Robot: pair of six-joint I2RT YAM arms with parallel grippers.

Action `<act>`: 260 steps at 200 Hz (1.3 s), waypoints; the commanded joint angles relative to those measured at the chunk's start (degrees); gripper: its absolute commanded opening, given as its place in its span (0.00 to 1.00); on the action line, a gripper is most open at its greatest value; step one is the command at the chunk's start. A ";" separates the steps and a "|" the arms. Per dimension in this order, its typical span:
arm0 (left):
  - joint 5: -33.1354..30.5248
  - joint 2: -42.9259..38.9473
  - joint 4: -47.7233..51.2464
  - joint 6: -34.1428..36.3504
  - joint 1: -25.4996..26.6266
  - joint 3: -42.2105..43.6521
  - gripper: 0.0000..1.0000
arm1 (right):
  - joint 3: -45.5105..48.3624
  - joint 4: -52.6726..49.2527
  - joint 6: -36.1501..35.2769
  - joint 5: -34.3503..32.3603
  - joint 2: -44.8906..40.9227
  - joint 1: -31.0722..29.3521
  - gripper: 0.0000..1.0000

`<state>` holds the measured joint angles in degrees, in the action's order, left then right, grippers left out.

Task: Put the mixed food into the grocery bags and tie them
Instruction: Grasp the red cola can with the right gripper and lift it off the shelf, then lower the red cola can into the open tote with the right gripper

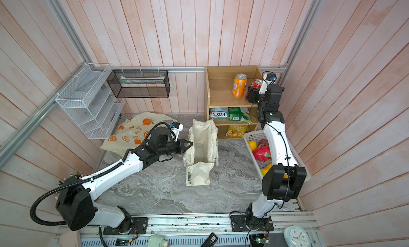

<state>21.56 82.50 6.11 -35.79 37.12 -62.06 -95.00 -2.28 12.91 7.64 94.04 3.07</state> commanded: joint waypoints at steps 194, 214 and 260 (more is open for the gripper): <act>-0.31 1.21 0.36 0.28 -0.19 1.22 0.00 | 21.94 5.97 -0.51 -6.74 -24.15 -28.11 0.55; -1.41 0.62 1.46 0.98 -0.09 1.07 0.00 | 24.53 6.73 -0.68 -8.56 -23.45 -34.43 0.54; -3.48 -0.57 3.50 1.78 -0.54 1.27 0.00 | 33.02 11.62 0.19 -12.43 -19.93 -40.06 0.53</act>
<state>19.97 83.18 6.96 -35.33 37.01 -61.91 -64.69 0.80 13.06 -0.45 73.45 -36.25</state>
